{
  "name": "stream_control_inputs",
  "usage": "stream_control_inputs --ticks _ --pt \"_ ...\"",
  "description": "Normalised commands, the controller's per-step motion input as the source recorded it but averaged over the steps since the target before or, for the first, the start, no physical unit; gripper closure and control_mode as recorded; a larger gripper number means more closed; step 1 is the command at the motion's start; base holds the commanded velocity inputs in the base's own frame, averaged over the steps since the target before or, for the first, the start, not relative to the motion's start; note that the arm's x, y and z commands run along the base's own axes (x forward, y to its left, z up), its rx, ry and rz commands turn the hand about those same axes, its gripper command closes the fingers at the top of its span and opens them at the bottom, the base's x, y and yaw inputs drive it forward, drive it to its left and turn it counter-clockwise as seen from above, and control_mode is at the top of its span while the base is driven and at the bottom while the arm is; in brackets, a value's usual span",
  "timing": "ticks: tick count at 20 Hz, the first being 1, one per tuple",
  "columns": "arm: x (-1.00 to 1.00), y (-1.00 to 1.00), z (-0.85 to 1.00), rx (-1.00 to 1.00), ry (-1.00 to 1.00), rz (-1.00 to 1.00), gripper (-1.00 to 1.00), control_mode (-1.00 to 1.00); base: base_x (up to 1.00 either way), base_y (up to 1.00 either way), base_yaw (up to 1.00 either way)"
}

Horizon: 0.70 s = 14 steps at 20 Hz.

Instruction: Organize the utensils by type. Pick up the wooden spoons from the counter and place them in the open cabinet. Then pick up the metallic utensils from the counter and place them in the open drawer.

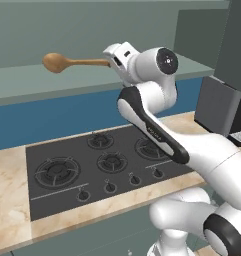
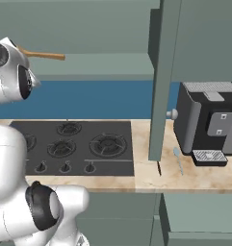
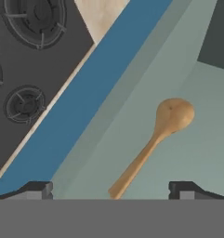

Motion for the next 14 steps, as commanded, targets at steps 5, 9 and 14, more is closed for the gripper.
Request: stream_control_inputs --ticks 5,9,14 --pt "-0.32 -0.22 -0.03 0.0 0.03 0.0 -1.0 -1.0 0.0 0.0 0.0" --pt "-0.36 -0.24 0.0 0.0 0.02 0.0 -1.0 -1.0 0.0 0.0 0.0" --pt "-0.4 -0.28 0.0 0.0 0.0 0.0 -1.0 -1.0 0.0 0.0 0.0"
